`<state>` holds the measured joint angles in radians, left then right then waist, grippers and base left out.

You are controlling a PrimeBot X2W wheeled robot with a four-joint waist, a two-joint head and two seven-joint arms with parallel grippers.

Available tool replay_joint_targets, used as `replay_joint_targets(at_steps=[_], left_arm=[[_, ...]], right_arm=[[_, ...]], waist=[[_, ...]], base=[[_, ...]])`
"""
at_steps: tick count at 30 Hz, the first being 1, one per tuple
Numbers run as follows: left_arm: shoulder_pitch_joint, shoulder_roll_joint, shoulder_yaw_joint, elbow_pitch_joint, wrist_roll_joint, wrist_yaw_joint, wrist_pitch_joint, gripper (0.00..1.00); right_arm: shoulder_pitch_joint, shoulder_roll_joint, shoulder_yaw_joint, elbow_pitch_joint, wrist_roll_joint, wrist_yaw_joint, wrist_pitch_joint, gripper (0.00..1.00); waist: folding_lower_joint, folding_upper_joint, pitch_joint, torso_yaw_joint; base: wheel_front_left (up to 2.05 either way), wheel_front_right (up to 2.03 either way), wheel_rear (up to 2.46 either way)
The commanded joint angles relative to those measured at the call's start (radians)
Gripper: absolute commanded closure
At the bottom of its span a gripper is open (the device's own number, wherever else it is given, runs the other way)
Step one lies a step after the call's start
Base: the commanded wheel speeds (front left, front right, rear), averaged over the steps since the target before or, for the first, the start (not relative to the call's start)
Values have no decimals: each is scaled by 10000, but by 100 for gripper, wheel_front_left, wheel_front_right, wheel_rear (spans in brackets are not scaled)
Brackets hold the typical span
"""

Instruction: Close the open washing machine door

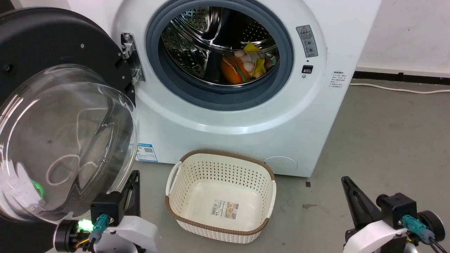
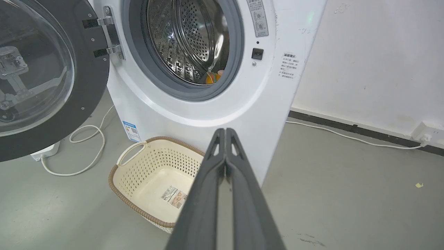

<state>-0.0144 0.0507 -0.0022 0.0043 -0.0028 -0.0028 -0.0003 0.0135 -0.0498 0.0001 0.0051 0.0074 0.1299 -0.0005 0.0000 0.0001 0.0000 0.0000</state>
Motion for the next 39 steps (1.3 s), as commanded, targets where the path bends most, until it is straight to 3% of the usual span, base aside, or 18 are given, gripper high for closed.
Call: replay_joint_targets(at_steps=[1, 25, 26, 39], left_arm=[[144, -5, 22, -43, 28, 28, 3, 100], [144, -5, 22, -43, 28, 28, 3, 100], [1, 0, -1, 0, -2, 0, -1, 0], [66, 0, -114, 40, -283, -24, -209, 0]], right_arm=[[-135, -4, -1, -51, -74, 8, 5, 100], [-135, -4, -1, -51, -74, 8, 5, 100], [0, 0, -4, 0, 2, 0, -1, 0], [116, 0, 71, 67, 358, 1, -213, 0]], waist=[[0, -1, 0, 0], [0, -1, 0, 0], [1, -1, 0, 0], [1, -1, 6, 10]], base=[[0, 0, 0], [0, 0, 0], [0, 0, 0], [0, 0, 0]])
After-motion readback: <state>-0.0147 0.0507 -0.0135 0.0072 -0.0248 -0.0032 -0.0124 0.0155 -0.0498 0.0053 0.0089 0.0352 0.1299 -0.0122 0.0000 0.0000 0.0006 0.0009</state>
